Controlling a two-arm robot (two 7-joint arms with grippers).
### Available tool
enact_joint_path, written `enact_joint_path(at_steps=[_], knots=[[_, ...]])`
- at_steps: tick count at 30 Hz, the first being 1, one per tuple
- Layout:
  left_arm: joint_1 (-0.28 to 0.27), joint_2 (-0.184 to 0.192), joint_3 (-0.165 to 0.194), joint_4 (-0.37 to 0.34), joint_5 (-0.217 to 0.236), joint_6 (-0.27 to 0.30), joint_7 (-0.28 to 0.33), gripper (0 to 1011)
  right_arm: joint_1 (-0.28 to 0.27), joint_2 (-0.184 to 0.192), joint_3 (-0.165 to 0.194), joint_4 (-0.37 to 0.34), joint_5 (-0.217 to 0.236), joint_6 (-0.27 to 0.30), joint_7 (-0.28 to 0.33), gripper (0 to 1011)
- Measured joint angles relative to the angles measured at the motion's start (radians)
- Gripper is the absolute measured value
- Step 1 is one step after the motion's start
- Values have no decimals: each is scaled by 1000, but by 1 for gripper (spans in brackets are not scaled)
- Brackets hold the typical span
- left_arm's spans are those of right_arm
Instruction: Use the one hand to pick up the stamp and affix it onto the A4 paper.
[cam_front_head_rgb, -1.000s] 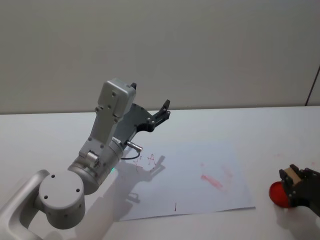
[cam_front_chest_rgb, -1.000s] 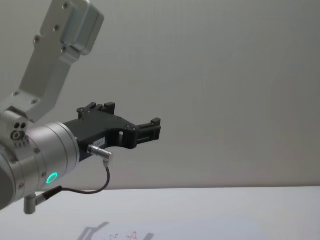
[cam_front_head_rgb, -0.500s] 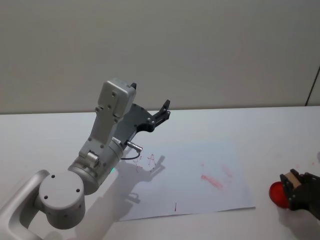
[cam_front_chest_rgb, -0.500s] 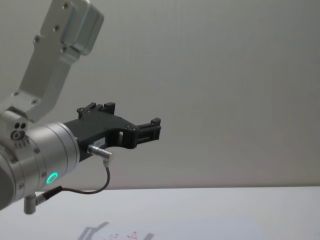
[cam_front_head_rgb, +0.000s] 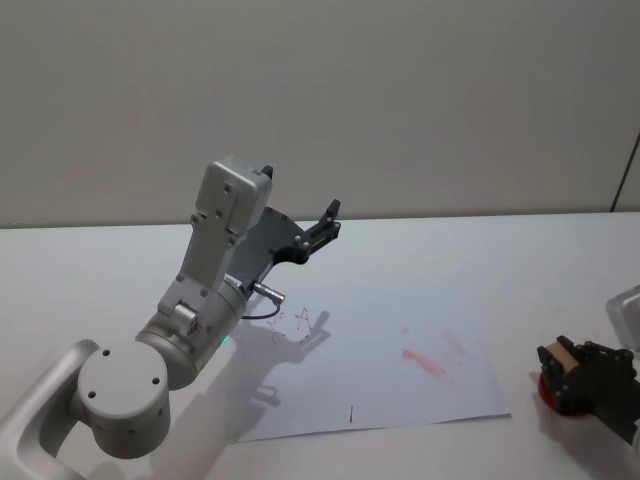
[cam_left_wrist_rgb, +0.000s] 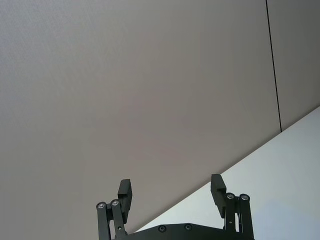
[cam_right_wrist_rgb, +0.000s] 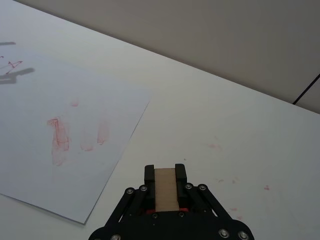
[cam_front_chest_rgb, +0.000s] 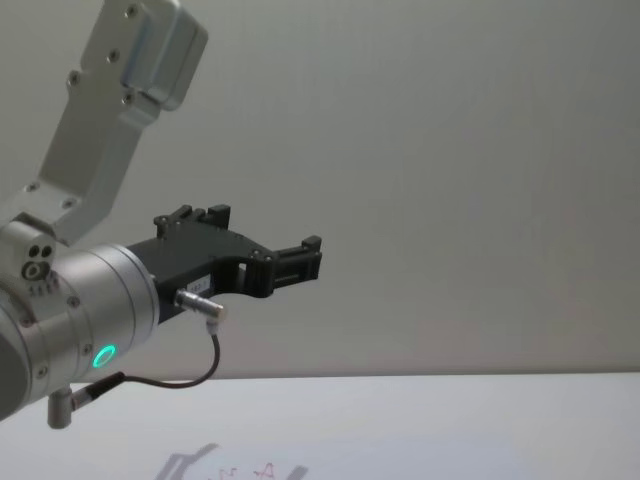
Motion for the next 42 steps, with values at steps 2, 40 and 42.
enact_joint_path(at_steps=[2,40,42], knots=[[0,0,0,0,0,0,0,1001,8,-5,-3,9,-5,0,6,219],[0,0,0,0,0,0,0,1001,37,-26,-13,47,-31,-5,28,1000],[0,0,0,0,0,0,0,1001,37,-26,-14,48,-31,-5,28,1001]])
